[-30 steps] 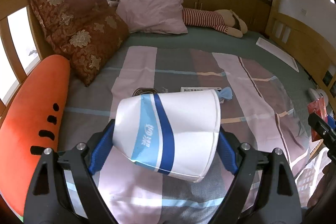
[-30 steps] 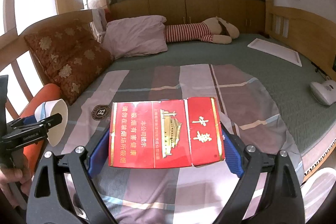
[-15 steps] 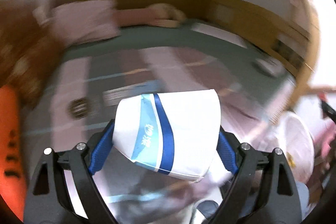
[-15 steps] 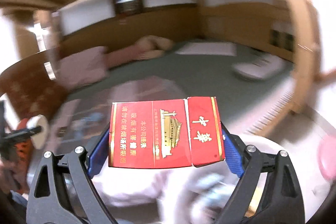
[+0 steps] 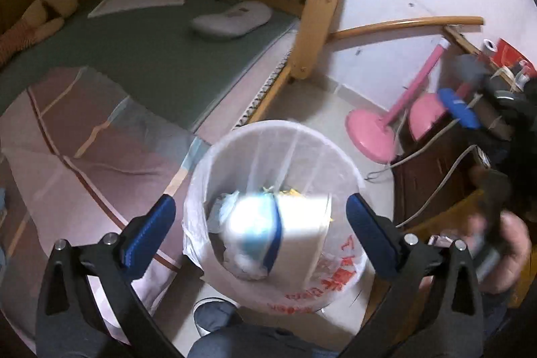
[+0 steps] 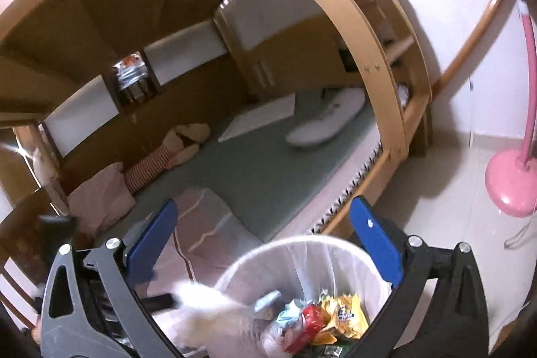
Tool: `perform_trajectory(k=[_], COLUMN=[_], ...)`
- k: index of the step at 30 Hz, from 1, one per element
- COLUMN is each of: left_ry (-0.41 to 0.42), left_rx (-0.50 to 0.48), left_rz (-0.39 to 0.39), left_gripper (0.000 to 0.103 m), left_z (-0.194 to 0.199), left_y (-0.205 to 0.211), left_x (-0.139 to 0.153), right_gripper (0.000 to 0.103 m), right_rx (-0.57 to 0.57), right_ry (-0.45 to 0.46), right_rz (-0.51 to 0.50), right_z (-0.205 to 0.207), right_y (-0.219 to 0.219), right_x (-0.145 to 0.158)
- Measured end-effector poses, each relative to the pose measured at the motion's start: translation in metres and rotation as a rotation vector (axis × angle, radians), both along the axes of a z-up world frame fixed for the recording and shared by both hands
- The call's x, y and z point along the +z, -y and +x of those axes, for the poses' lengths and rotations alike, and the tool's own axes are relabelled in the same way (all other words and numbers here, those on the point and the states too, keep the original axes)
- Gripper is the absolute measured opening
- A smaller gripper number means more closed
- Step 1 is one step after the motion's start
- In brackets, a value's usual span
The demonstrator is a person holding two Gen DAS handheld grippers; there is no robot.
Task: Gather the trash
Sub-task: 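Move both open tools back over the ointment box and blue cloth, then grasp the blue cloth with the right tool while the left tool lowers toward the white ointment box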
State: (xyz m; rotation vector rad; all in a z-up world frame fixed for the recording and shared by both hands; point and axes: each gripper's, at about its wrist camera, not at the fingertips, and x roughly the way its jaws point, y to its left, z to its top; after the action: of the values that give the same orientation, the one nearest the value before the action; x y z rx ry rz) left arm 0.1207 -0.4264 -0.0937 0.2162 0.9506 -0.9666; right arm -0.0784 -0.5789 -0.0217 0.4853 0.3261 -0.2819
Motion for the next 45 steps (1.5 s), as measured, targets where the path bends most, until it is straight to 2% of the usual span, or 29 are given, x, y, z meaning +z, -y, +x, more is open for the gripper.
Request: perform_trajectory(k=[3, 5, 7, 8, 10, 12, 14, 17, 20, 22, 24, 26, 28, 29, 32, 37, 38, 40, 43, 45], left_ry=[-0.061, -0.040, 0.068, 0.159, 0.247, 0.309, 0.318, 0.319, 0.284, 0.236, 0.219, 0.233, 0.240, 0.241, 0.242, 0.223, 0.220, 0.216, 0.224, 0.225], left_rx=[0.118, 0.227, 0.371, 0.478, 0.597, 0.755, 0.883, 1.008, 1.093, 1.116, 1.128, 1.130, 1.130, 1.127, 1.116, 1.108, 1.106, 1.092, 1.040, 0.932], left_rz=[-0.056, -0.077, -0.060, -0.034, 0.003, 0.050, 0.058, 0.068, 0.058, 0.050, 0.082, 0.093, 0.086, 0.078, 0.062, 0.060, 0.063, 0.067, 0.073, 0.050], left_gripper=[0.100, 0.100, 0.100, 0.100, 0.100, 0.100, 0.100, 0.100, 0.100, 0.100, 0.100, 0.100, 0.100, 0.100, 0.100, 0.100, 0.100, 0.100, 0.100, 0.100], left_z=[0.024, 0.045, 0.060, 0.066, 0.070, 0.072, 0.074, 0.073, 0.077, 0.081, 0.084, 0.083, 0.080, 0.081, 0.084, 0.093, 0.094, 0.098, 0.109, 0.126], left_y=[-0.041, -0.090, -0.145, -0.186, -0.236, -0.296, -0.350, -0.403, -0.441, -0.458, -0.464, -0.467, -0.468, -0.468, -0.472, -0.475, -0.474, -0.475, -0.474, -0.468], left_x=[0.001, 0.012, 0.029, 0.040, 0.050, 0.057, 0.056, 0.046, 0.025, 0.013, 0.007, 0.008, 0.011, 0.012, 0.012, 0.004, 0.003, -0.001, -0.007, -0.013], right_gripper=[0.100, 0.100, 0.100, 0.100, 0.100, 0.100, 0.100, 0.100, 0.100, 0.100, 0.100, 0.100, 0.097, 0.090, 0.086, 0.071, 0.062, 0.017, 0.014, 0.014], right_rx=[0.086, 0.154, 0.257, 0.293, 0.372, 0.423, 0.459, 0.511, 0.587, 0.666, 0.759, 0.770, 0.764, 0.746, 0.715, 0.665, 0.648, 0.644, 0.712, 0.744], right_ry=[-0.057, -0.098, -0.134, -0.143, -0.149, -0.115, -0.083, -0.012, -0.027, -0.150, -0.295, -0.437, -0.549, -0.570, -0.614, -0.679, -0.681, -0.674, -0.649, -0.590], right_rz=[-0.046, -0.059, -0.075, -0.087, -0.141, -0.200, -0.265, -0.373, -0.392, -0.311, -0.132, 0.089, 0.186, 0.194, 0.195, 0.274, 0.271, 0.257, 0.296, 0.273], right_z=[0.021, 0.043, 0.070, 0.080, 0.109, 0.134, 0.160, 0.199, 0.243, 0.287, 0.328, 0.364, 0.391, 0.399, 0.427, 0.457, 0.461, 0.462, 0.454, 0.440], right_y=[-0.031, -0.053, -0.090, -0.103, -0.148, -0.188, -0.225, -0.288, -0.337, -0.360, -0.375, -0.380, -0.392, -0.399, -0.420, -0.436, -0.437, -0.433, -0.421, -0.406], right_x=[-0.004, -0.012, -0.021, -0.023, -0.025, -0.017, -0.007, 0.012, 0.013, -0.010, -0.051, -0.104, -0.143, -0.156, -0.178, -0.216, -0.222, -0.221, -0.205, -0.176])
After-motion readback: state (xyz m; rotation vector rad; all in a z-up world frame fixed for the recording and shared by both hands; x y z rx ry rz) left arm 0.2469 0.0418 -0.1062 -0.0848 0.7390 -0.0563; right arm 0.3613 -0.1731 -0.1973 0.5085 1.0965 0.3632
